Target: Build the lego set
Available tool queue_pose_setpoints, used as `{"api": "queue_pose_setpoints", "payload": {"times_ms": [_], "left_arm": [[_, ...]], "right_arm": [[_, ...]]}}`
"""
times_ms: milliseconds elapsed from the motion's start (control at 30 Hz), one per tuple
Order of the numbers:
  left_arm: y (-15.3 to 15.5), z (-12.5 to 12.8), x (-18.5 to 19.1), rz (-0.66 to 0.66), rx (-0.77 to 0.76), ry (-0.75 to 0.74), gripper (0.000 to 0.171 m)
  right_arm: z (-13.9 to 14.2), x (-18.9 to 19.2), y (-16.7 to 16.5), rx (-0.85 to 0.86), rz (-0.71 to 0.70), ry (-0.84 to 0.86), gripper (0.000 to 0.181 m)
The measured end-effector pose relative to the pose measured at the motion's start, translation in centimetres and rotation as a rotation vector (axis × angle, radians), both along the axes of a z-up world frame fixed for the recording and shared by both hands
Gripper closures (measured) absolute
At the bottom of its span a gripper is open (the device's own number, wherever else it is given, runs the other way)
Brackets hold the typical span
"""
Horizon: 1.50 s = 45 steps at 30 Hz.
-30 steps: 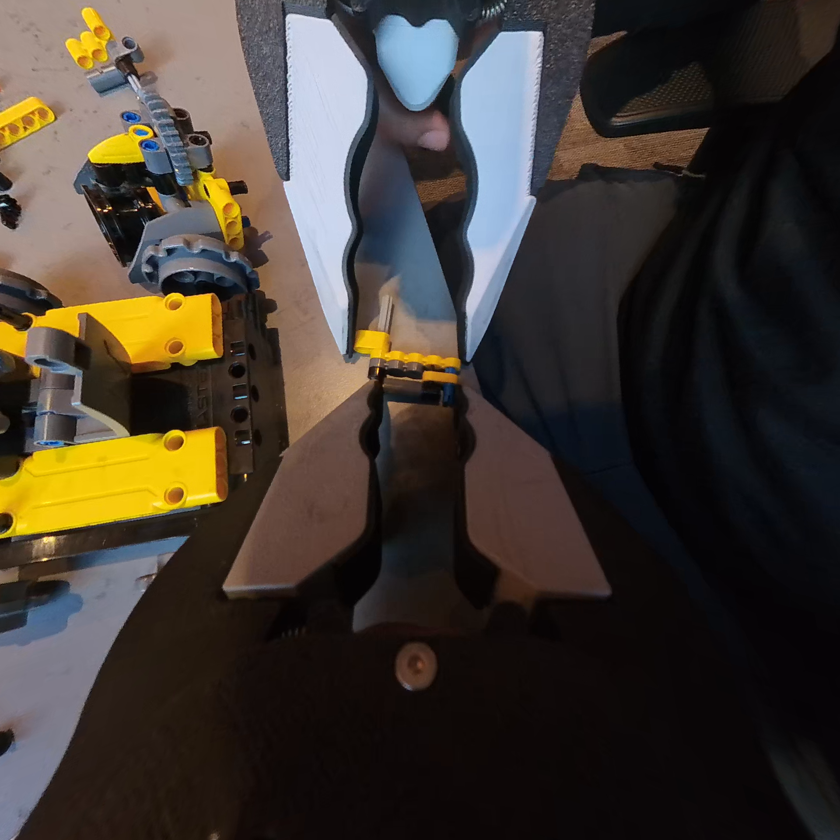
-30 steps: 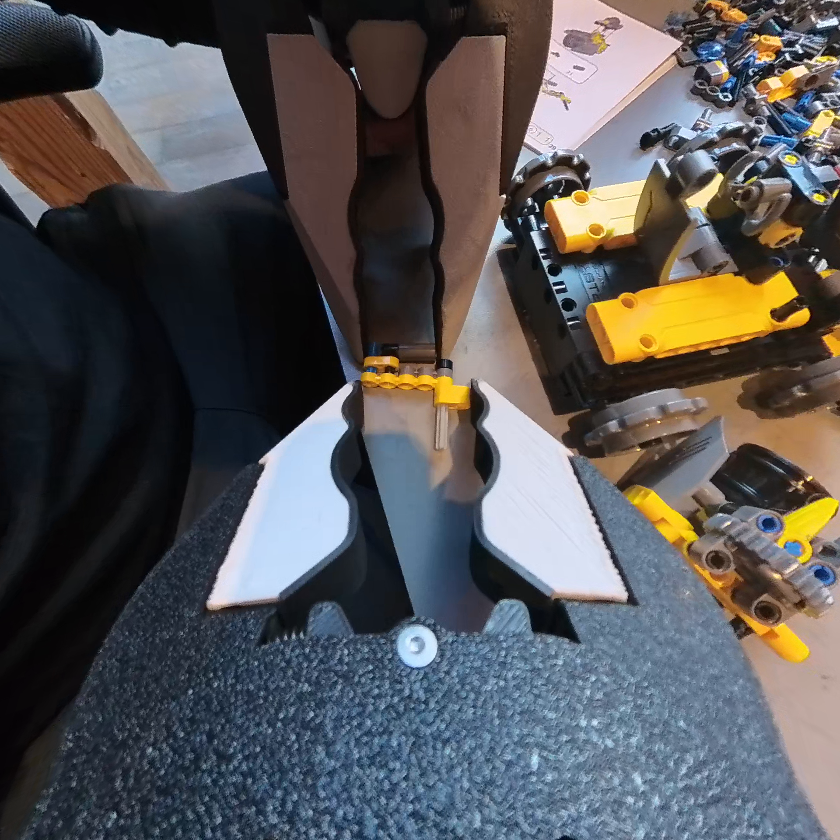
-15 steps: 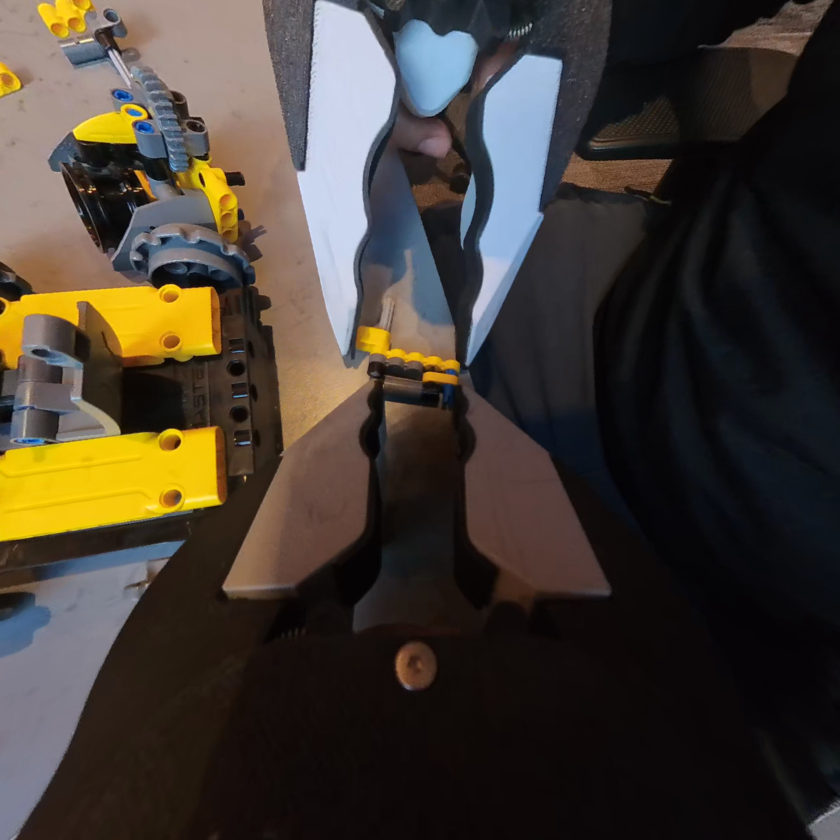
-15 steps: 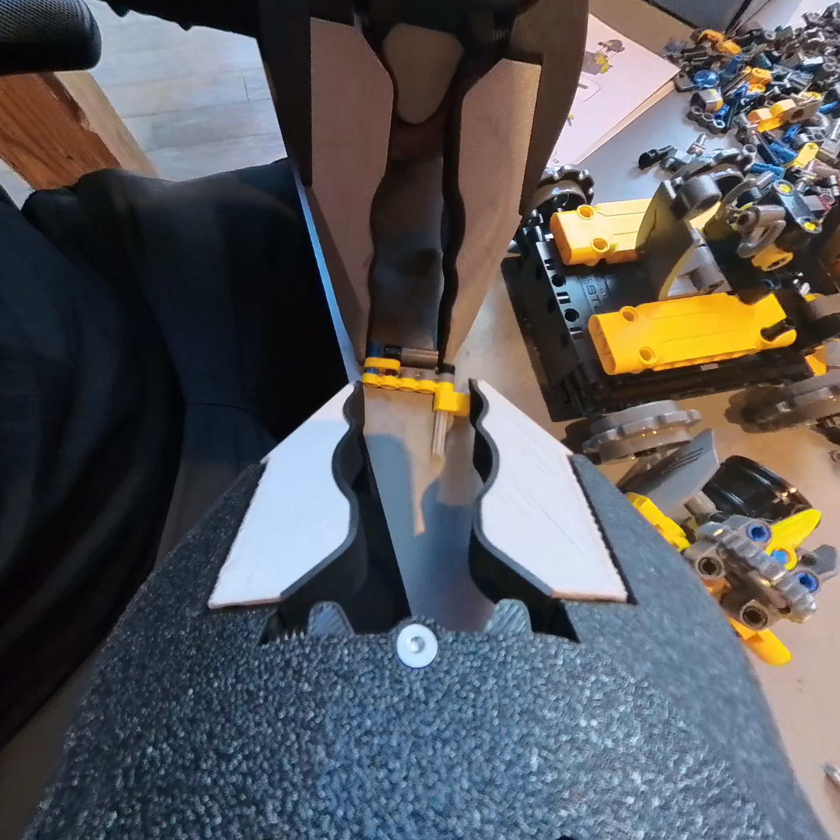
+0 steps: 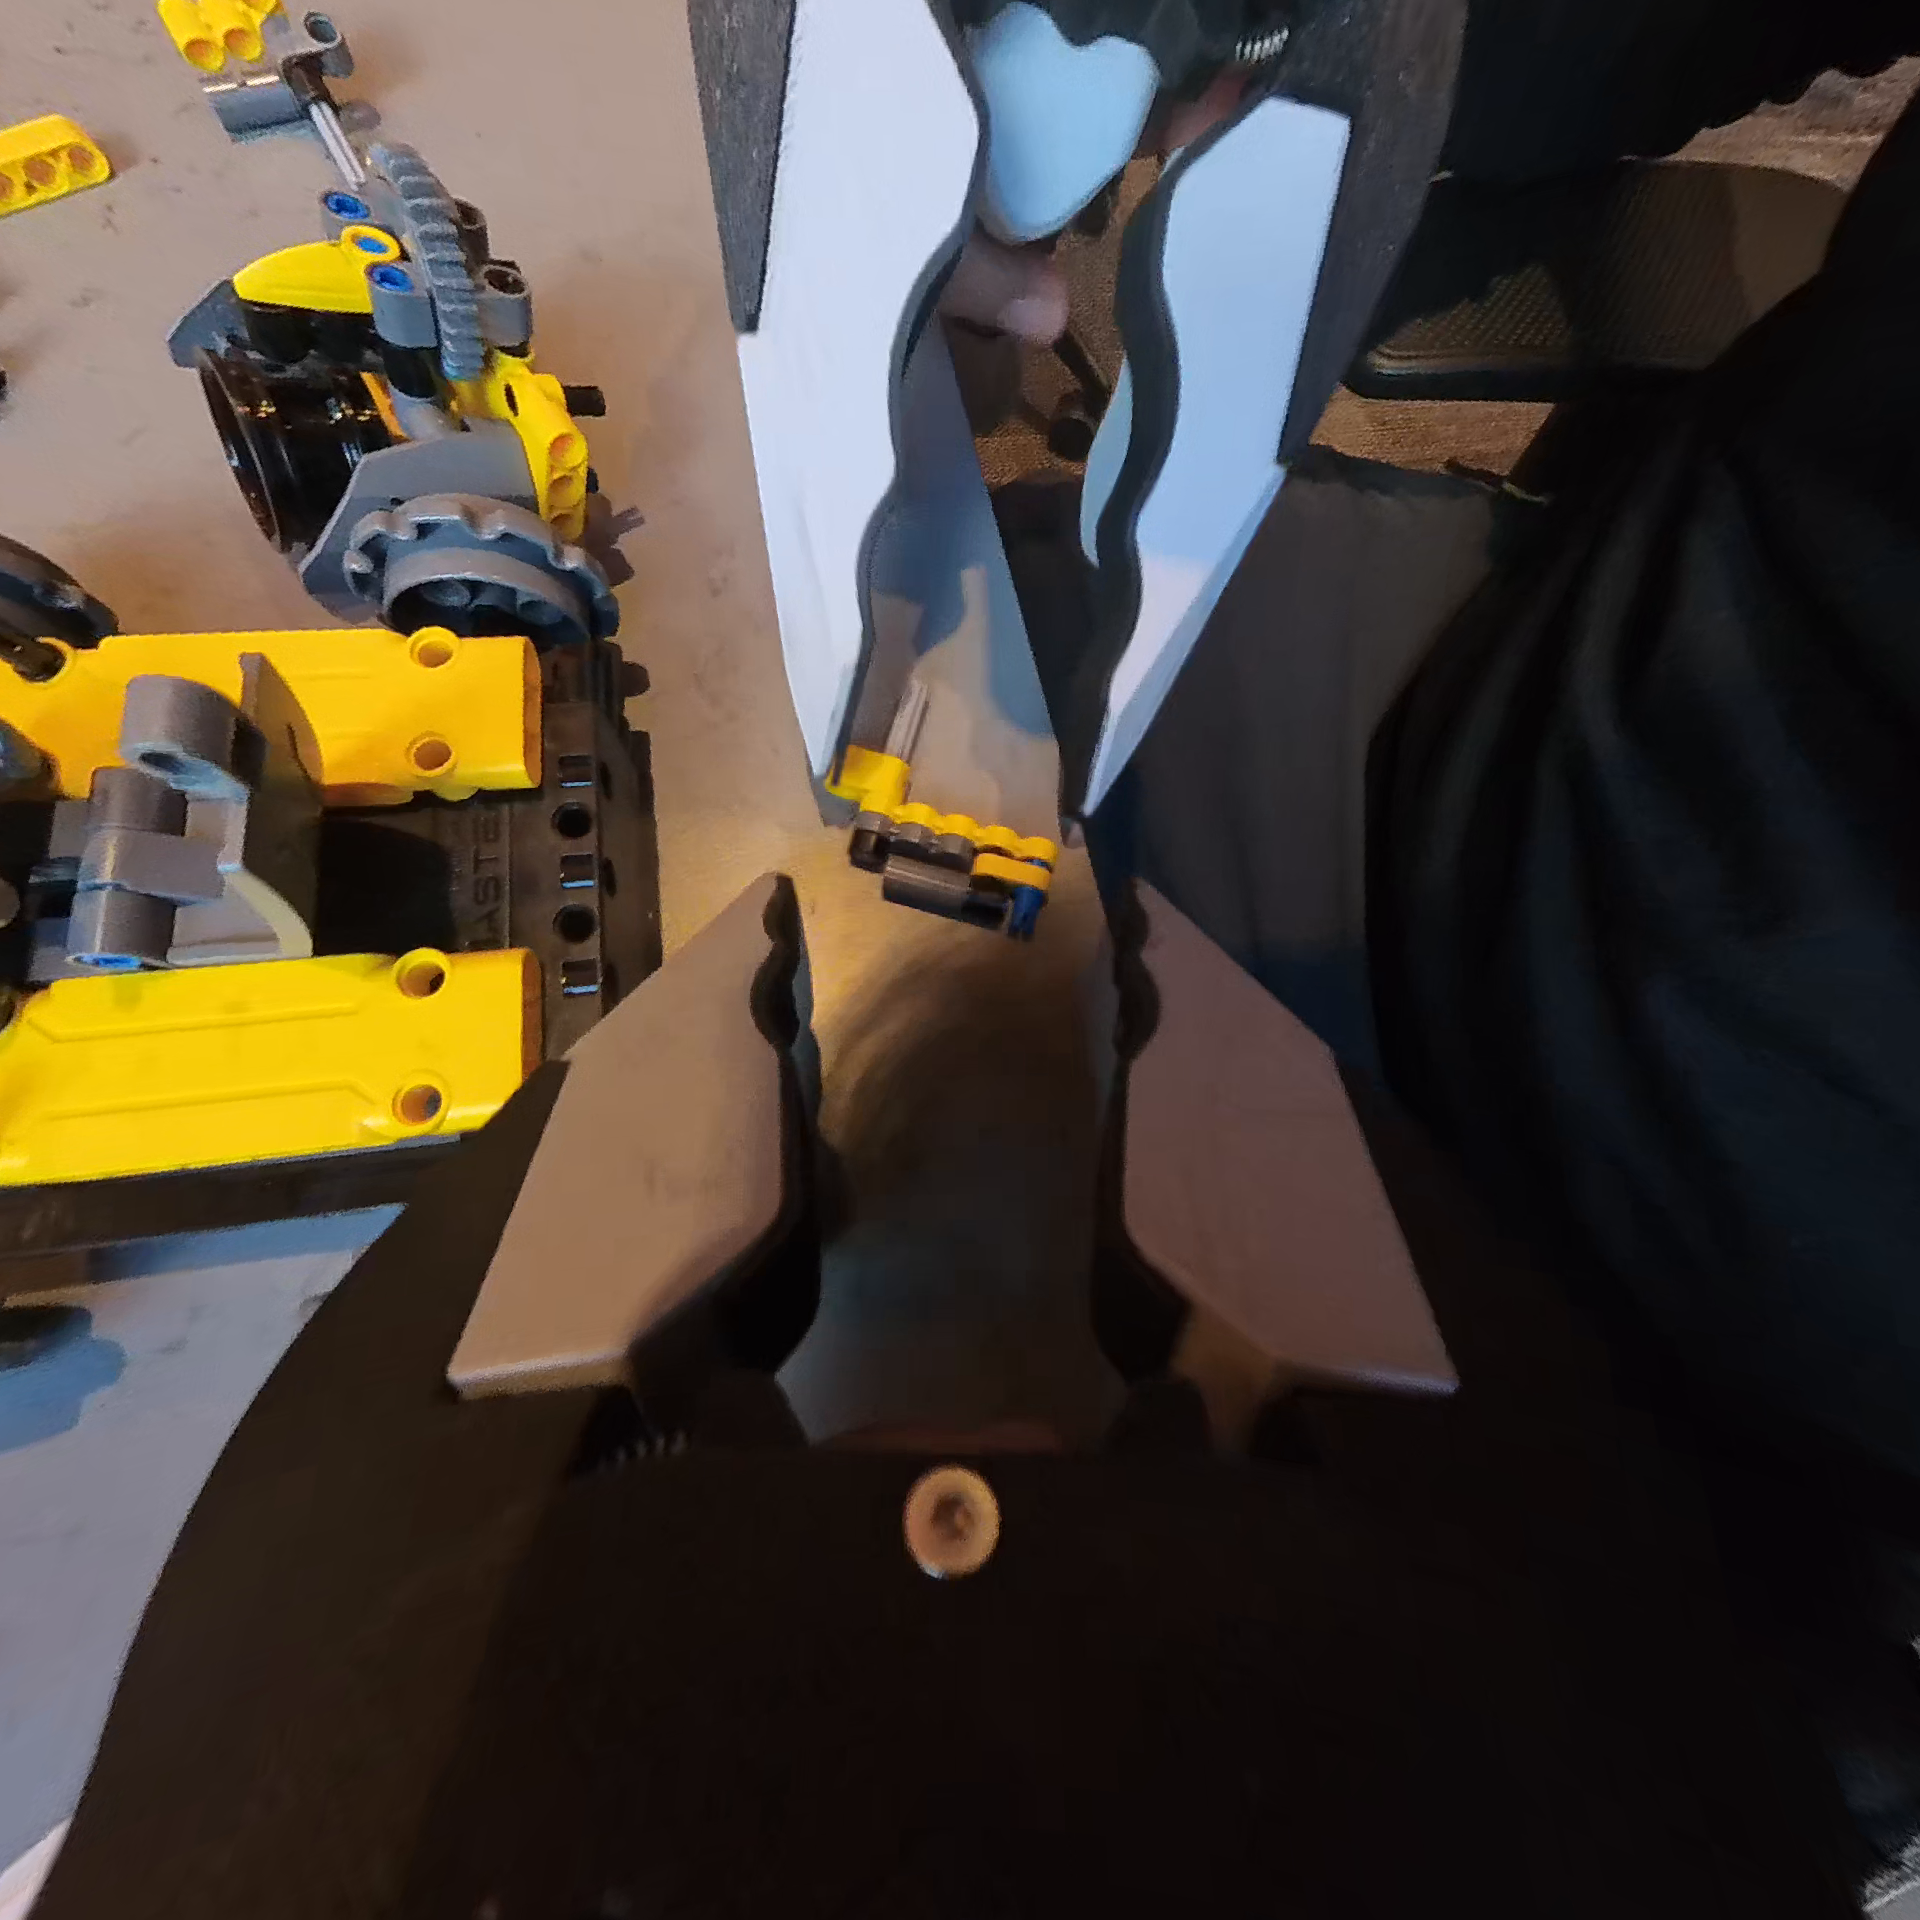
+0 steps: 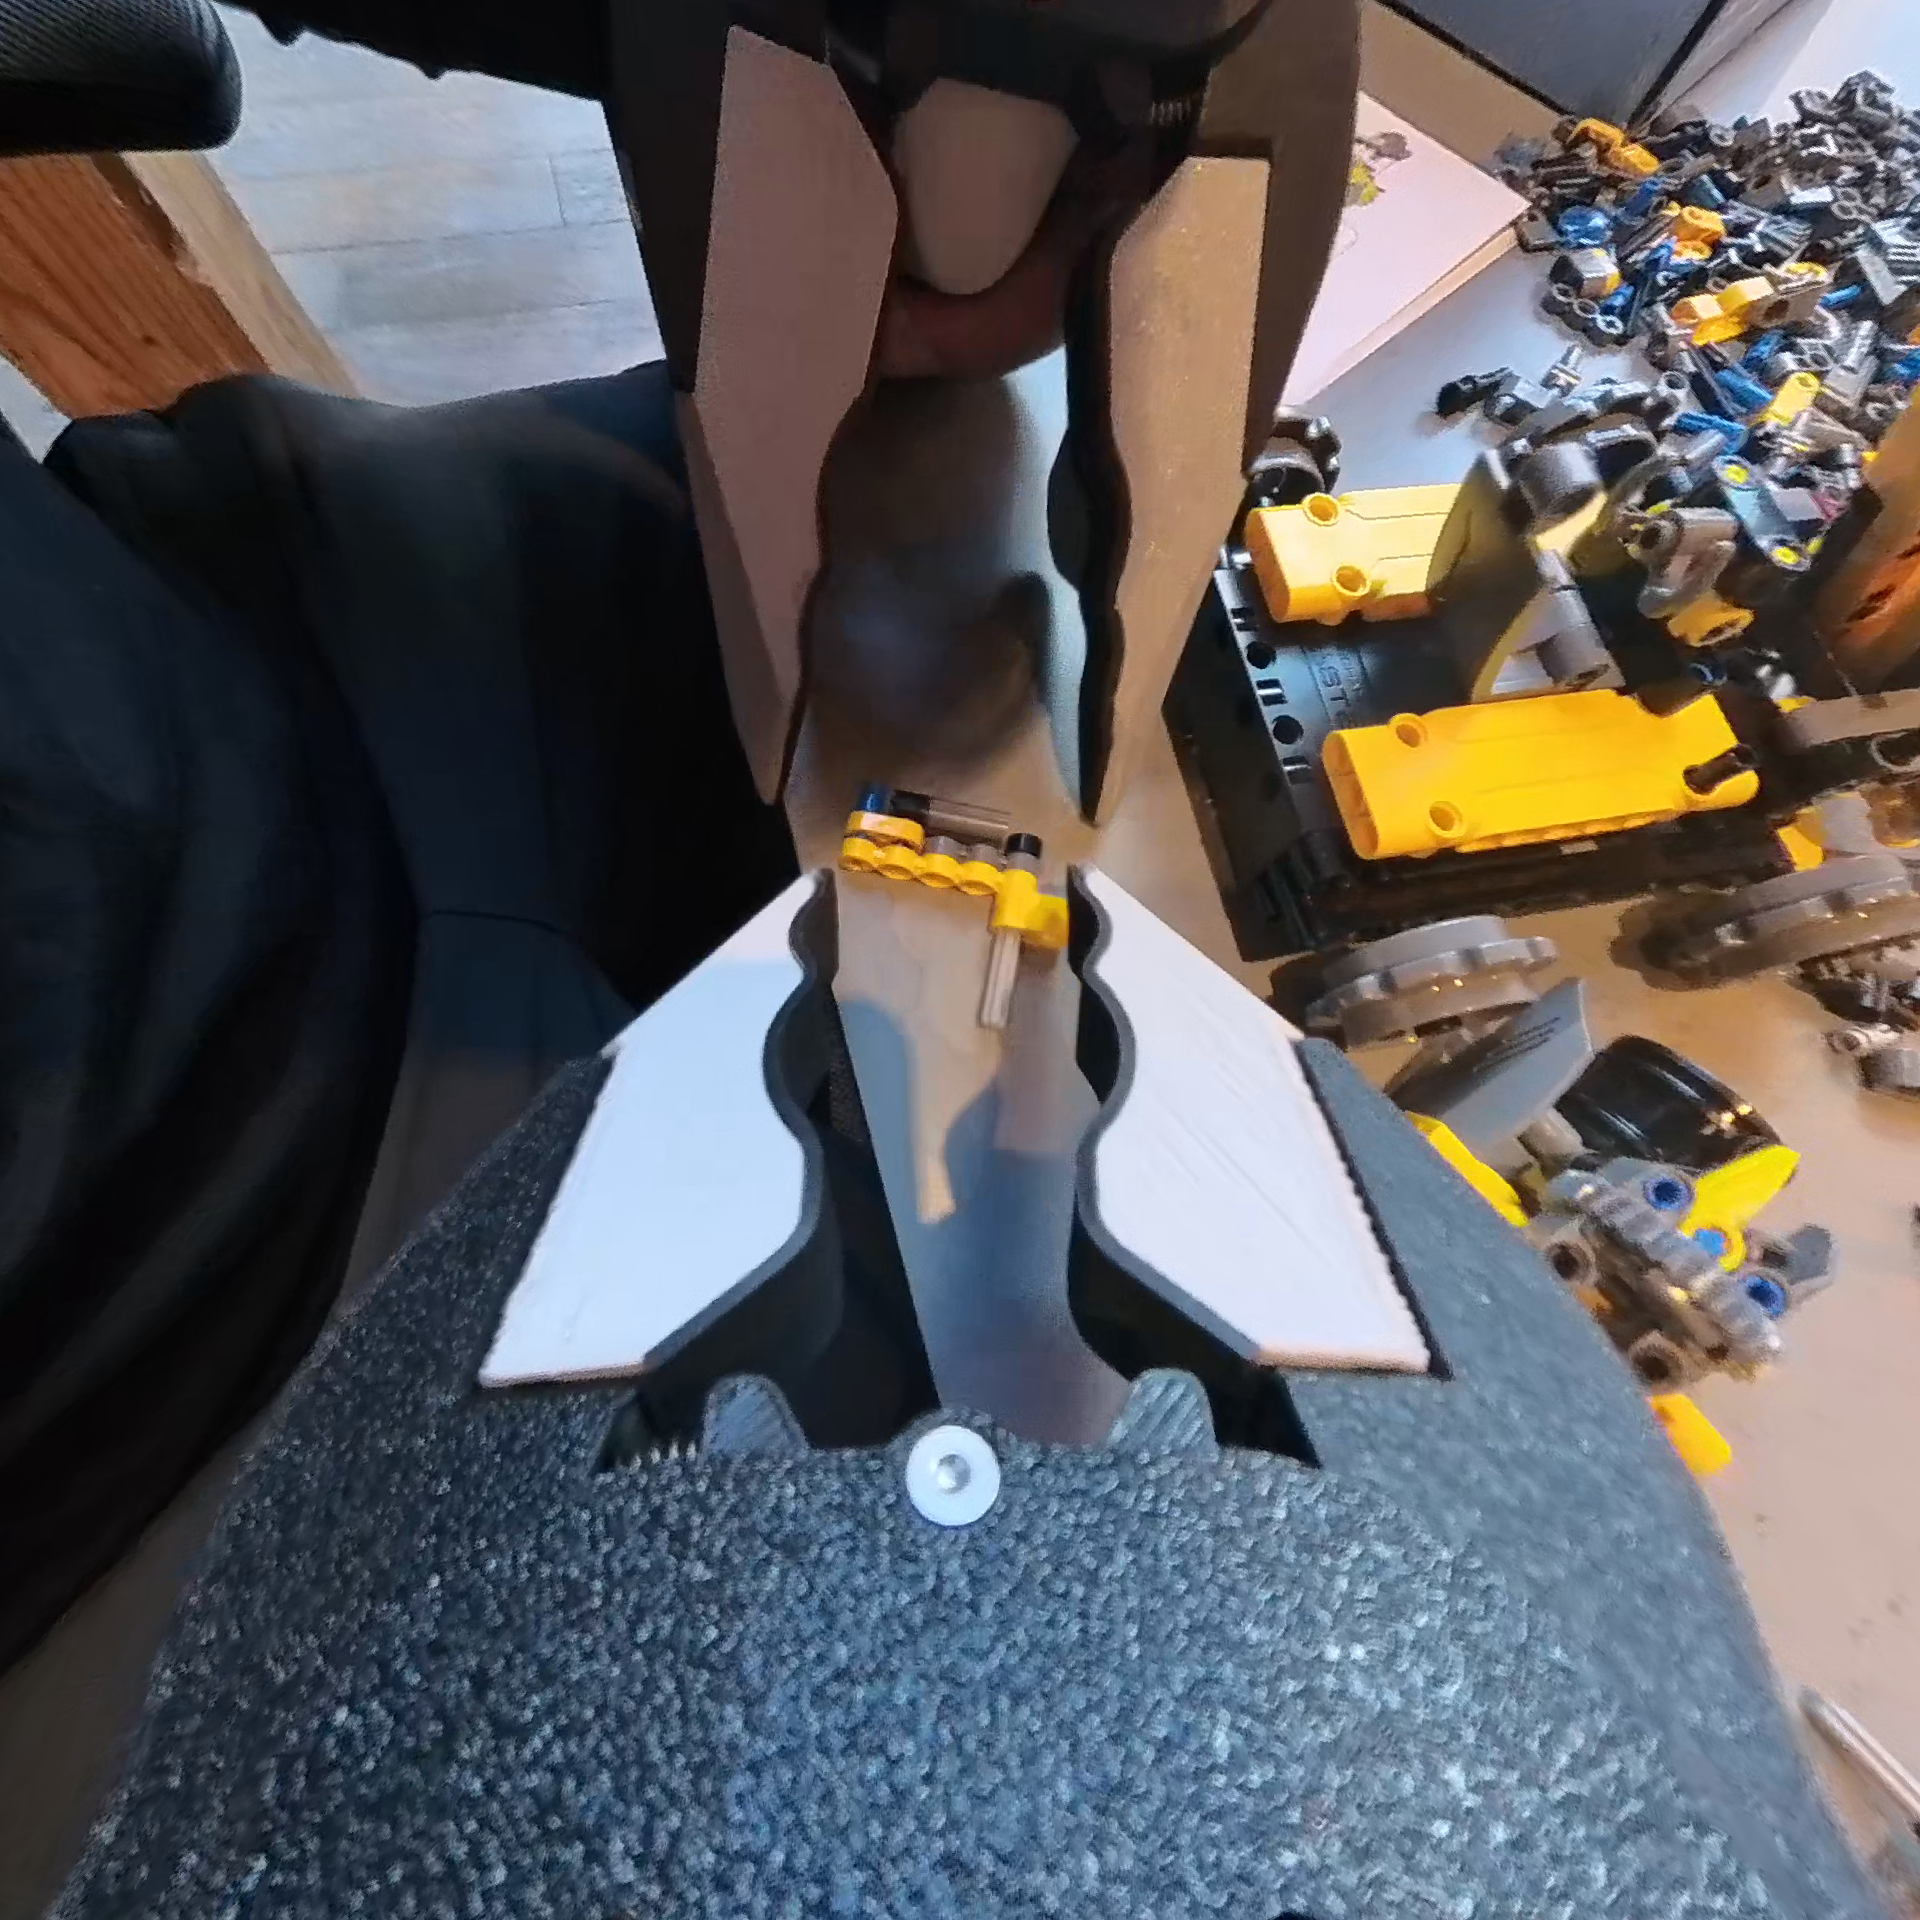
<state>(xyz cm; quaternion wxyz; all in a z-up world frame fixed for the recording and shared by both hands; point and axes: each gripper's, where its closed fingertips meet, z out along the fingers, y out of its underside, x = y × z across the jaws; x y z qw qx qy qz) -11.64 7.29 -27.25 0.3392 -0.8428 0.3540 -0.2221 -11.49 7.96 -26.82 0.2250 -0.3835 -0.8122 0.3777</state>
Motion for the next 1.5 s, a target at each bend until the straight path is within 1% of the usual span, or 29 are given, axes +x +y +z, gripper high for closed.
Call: {"api": "queue_pose_setpoints", "payload": {"times_ms": [67, 133, 167, 233, 333, 400, 467, 567, 667, 767, 833, 933, 1033, 1067, 1100, 1167, 1233, 1400, 1500], "left_arm": [[0.0, 0.0, -0.4, 0.023, 0.004, 0.012, 0.111], [-0.6, 0.1, -0.5, 0.037, -0.004, 0.007, 0.122], [-0.9, 0.2, -0.3, 0.048, -0.005, -0.005, 0.125], [-1.3, 0.2, 0.0, 0.088, -0.024, -0.02, 0.124], [-1.0, 0.1, 0.1, 0.187, -0.032, -0.008, 0.119], [-0.8, 0.2, 0.6, 0.26, -0.029, -0.011, 0.121], [-0.7, 0.2, 1.2, 0.335, -0.019, -0.01, 0.122], [-0.2, -0.1, 0.9, 0.458, 0.021, 0.022, 0.126], [0.0, -0.1, 0.9, 0.524, 0.035, 0.034, 0.131], [0.0, -0.3, 1.2, 0.531, 0.051, 0.076, 0.139], [0.1, -0.3, 0.9, 0.539, 0.058, 0.099, 0.145], [0.2, -0.3, 0.8, 0.55, 0.057, 0.1, 0.146], [0.1, -0.3, 0.9, 0.561, 0.07, 0.101, 0.148], [0.1, -0.3, 1.0, 0.558, 0.074, 0.096, 0.151], [0.1, -0.3, 1.0, 0.559, 0.077, 0.091, 0.152], [0.0, -0.3, 0.9, 0.558, 0.08, 0.08, 0.153], [0.1, -0.3, 0.5, 0.569, 0.09, 0.081, 0.152], [-0.1, -0.2, 0.3, 0.556, 0.119, 0.092, 0.152], [-0.6, -0.2, 0.1, 0.543, 0.115, 0.11, 0.146]], "right_arm": [[0.3, 0.2, 0.5, 0.016, -0.01, 0.01, 0.138], [0.5, 0.5, 0.9, 0.033, -0.012, 0.014, 0.142], [0.5, 0.6, 1.2, 0.052, -0.015, 0.015, 0.143], [0.3, 0.6, 2.1, 0.102, -0.009, 0.009, 0.142], [0.4, 0.2, 2.3, 0.142, 0.051, -0.013, 0.14], [0.2, 0.0, 2.0, 0.157, 0.104, -0.036, 0.145], [-0.2, -0.4, 1.9, 0.175, 0.109, -0.052, 0.145], [-0.2, -0.7, 1.3, 0.149, 0.119, -0.041, 0.144], [0.1, -0.8, 0.9, 0.138, 0.132, -0.011, 0.143], [0.0, -0.9, 0.7, 0.165, 0.161, 0.007, 0.141], [0.0, -1.0, 0.5, 0.185, 0.205, 0.02, 0.141], [-0.2, -1.1, 0.3, 0.198, 0.265, 0.02, 0.143], [-0.1, -1.0, -0.1, 0.253, 0.338, 0.05, 0.145], [-0.1, -0.9, -0.4, 0.265, 0.37, 0.059, 0.144], [-0.1, -0.8, -0.7, 0.276, 0.397, 0.058, 0.148], [-0.2, -0.8, -0.9, 0.286, 0.436, 0.052, 0.15], [-0.5, -0.5, -1.1, 0.284, 0.472, 0.021, 0.166], [-0.5, -0.8, -1.4, 0.293, 0.475, 0.043, 0.168], [-0.5, -1.1, -1.2, 0.307, 0.449, 0.059, 0.168]]}}
